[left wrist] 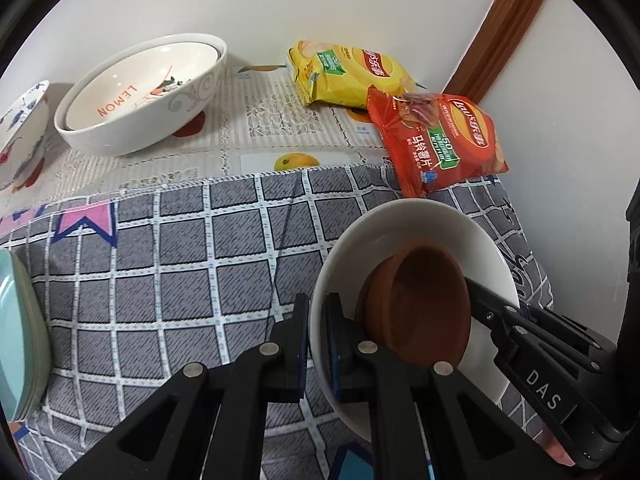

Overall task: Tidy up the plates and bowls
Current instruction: 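Lift the white bowl and carry it toward the teal plate stack, then lower the white bowl onto the teal plate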

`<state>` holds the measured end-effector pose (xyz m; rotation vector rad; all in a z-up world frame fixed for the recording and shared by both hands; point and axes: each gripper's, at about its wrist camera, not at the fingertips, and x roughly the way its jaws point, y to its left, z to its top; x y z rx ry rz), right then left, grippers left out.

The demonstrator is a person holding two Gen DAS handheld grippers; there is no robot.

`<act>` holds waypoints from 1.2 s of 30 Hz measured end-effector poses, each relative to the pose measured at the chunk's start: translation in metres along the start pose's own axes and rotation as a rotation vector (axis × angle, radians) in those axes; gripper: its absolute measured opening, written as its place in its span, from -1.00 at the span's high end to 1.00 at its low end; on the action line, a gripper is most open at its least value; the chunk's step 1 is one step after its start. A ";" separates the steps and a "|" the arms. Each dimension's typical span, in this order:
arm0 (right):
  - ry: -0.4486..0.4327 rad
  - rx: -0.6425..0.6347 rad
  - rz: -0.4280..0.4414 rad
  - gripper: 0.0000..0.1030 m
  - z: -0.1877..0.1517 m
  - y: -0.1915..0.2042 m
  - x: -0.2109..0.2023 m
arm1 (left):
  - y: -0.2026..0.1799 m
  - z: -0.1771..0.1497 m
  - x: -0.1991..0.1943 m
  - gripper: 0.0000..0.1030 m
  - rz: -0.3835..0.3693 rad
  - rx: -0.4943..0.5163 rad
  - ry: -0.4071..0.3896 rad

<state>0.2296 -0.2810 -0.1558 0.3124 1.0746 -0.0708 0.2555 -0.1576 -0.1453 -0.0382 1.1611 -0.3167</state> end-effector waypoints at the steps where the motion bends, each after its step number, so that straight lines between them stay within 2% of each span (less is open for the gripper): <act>1: -0.004 0.000 -0.001 0.83 -0.001 0.002 -0.003 | 0.001 -0.001 -0.003 0.83 0.002 0.000 -0.002; 20: -0.037 -0.035 0.008 0.84 -0.022 0.062 -0.048 | 0.039 -0.016 -0.063 0.84 0.026 -0.018 -0.033; 36: -0.032 -0.087 0.049 0.84 -0.038 0.124 -0.043 | 0.099 -0.035 -0.087 0.84 0.062 -0.069 -0.047</act>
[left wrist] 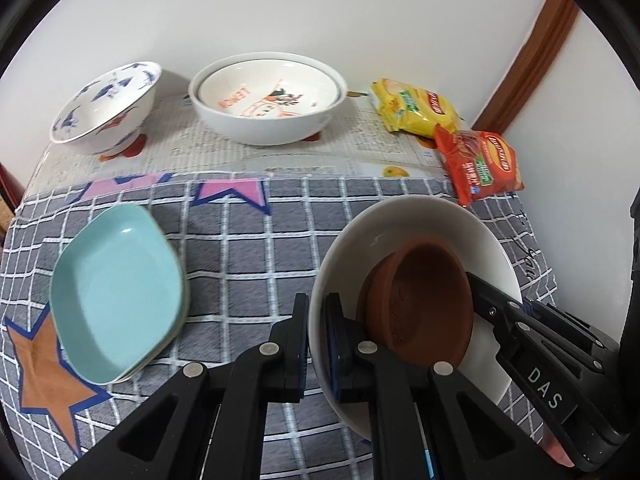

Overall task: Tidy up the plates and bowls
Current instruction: 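Lower the white bowl onto the teal plate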

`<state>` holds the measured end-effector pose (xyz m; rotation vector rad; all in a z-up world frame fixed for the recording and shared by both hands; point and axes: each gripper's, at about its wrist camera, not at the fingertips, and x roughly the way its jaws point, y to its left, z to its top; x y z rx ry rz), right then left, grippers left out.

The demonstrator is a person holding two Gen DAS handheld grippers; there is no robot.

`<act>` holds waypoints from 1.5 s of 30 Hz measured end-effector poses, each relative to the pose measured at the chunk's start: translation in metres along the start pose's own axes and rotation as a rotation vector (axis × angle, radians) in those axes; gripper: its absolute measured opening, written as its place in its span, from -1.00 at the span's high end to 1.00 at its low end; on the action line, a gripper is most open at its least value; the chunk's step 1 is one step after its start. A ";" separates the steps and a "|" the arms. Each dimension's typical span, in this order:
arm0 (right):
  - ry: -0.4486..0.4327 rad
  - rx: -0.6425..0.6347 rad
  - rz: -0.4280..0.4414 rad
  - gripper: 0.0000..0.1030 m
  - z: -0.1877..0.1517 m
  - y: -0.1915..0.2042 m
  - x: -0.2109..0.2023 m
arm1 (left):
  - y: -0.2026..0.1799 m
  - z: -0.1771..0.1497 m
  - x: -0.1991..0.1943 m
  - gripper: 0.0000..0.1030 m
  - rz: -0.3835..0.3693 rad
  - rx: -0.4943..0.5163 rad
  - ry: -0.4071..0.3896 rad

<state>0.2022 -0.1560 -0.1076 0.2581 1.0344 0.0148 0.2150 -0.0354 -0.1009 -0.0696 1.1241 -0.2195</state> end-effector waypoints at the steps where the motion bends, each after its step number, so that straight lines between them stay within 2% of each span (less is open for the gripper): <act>1: 0.001 -0.002 0.003 0.84 -0.001 0.003 0.001 | 0.003 -0.001 -0.001 0.84 0.002 -0.003 -0.001; 13: 0.009 -0.049 0.032 0.84 -0.009 0.049 0.010 | 0.044 -0.010 -0.012 0.83 0.027 -0.041 -0.008; 45: 0.030 -0.152 0.107 0.84 -0.013 0.140 0.030 | 0.134 -0.022 -0.038 0.83 0.076 -0.157 -0.048</act>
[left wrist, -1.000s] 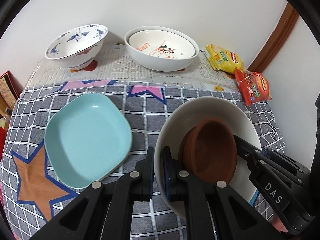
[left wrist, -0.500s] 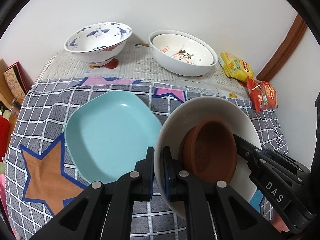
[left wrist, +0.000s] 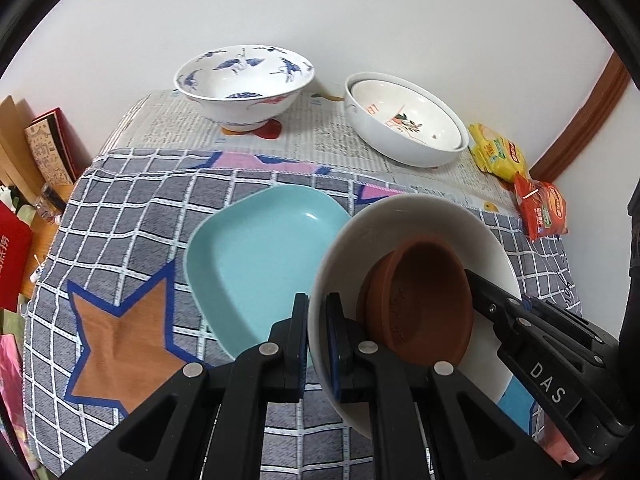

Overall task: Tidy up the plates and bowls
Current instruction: 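Lower the white bowl onto the teal plate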

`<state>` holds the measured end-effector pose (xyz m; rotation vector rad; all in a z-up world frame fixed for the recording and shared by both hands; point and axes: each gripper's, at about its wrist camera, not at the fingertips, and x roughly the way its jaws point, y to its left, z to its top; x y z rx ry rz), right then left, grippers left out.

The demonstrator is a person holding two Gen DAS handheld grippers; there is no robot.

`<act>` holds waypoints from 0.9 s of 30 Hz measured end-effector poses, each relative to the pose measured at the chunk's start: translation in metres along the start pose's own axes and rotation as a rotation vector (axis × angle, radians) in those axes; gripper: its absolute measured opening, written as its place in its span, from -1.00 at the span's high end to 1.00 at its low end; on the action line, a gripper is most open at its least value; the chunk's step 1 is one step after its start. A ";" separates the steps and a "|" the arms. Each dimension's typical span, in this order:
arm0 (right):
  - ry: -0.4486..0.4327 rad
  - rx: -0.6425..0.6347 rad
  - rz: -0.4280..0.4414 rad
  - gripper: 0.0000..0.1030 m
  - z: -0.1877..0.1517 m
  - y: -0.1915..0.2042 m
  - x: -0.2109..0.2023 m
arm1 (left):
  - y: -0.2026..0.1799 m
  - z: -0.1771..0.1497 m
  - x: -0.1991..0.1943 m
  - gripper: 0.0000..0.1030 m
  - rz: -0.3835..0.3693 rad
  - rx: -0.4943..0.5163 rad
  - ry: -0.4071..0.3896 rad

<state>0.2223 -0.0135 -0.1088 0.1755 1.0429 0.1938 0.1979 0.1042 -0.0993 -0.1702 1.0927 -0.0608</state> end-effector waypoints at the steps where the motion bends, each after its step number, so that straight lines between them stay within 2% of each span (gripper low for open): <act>1: 0.000 -0.002 0.002 0.83 0.001 0.003 0.000 | 0.003 0.001 -0.001 0.83 0.000 -0.005 -0.001; 14: 0.007 -0.057 0.029 0.84 0.009 0.044 0.017 | 0.043 0.008 -0.005 0.83 0.031 -0.057 -0.015; 27: 0.058 -0.090 0.032 0.84 0.016 0.062 0.060 | 0.071 0.016 0.026 0.83 0.053 -0.099 0.026</act>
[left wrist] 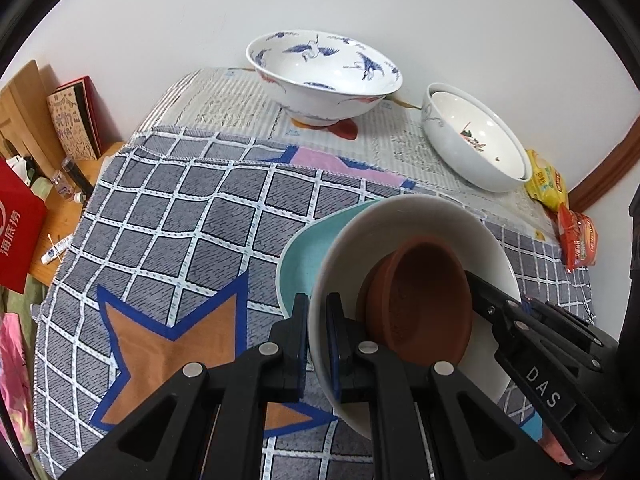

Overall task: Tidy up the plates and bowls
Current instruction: 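Lower the white bowl onto the teal plate, then open both grippers and pull them back from the white bowl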

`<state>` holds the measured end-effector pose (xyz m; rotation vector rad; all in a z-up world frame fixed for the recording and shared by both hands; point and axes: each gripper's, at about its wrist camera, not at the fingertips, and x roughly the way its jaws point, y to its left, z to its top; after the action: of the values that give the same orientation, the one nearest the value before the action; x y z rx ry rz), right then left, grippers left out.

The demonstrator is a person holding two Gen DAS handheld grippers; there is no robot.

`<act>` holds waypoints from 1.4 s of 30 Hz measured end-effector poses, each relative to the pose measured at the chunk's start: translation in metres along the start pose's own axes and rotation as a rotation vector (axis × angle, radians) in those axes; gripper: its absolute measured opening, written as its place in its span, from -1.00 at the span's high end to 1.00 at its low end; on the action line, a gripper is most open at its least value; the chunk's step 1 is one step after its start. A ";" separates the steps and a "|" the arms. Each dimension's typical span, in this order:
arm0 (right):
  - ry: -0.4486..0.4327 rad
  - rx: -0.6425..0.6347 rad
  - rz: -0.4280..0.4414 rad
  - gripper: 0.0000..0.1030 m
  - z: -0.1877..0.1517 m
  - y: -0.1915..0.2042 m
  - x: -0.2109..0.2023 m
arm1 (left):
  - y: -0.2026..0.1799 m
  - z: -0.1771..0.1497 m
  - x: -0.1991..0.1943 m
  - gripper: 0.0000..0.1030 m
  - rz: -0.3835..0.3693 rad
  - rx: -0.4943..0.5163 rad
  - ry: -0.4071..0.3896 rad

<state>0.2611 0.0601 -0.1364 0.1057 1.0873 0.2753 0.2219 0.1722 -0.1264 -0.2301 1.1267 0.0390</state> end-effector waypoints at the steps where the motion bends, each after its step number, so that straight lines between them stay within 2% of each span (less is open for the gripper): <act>1: 0.007 0.001 0.000 0.84 0.001 -0.001 0.003 | 0.001 0.001 0.003 0.83 0.003 0.001 0.005; 11: 0.055 0.007 0.000 0.84 0.005 -0.012 0.031 | 0.002 0.005 0.026 0.83 0.001 -0.011 0.029; 22: 0.056 -0.033 0.005 0.82 0.008 -0.010 0.035 | 0.003 0.008 0.029 0.77 -0.002 -0.002 0.027; 26: 0.054 -0.028 -0.002 0.73 0.006 -0.012 0.033 | 0.006 0.006 0.028 0.72 -0.010 -0.019 0.040; 34: 0.066 -0.022 0.022 0.72 -0.003 -0.013 0.024 | 0.003 -0.004 0.012 0.68 -0.011 -0.002 0.028; 37: 0.058 -0.026 0.021 0.72 -0.006 -0.012 0.015 | 0.003 -0.009 0.003 0.59 0.004 0.004 0.013; 42: 0.038 -0.041 0.027 0.69 -0.017 -0.011 -0.008 | 0.001 -0.020 -0.018 0.56 0.004 0.002 -0.011</act>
<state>0.2445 0.0463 -0.1401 0.0785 1.1179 0.3250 0.1956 0.1709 -0.1184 -0.2255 1.1164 0.0426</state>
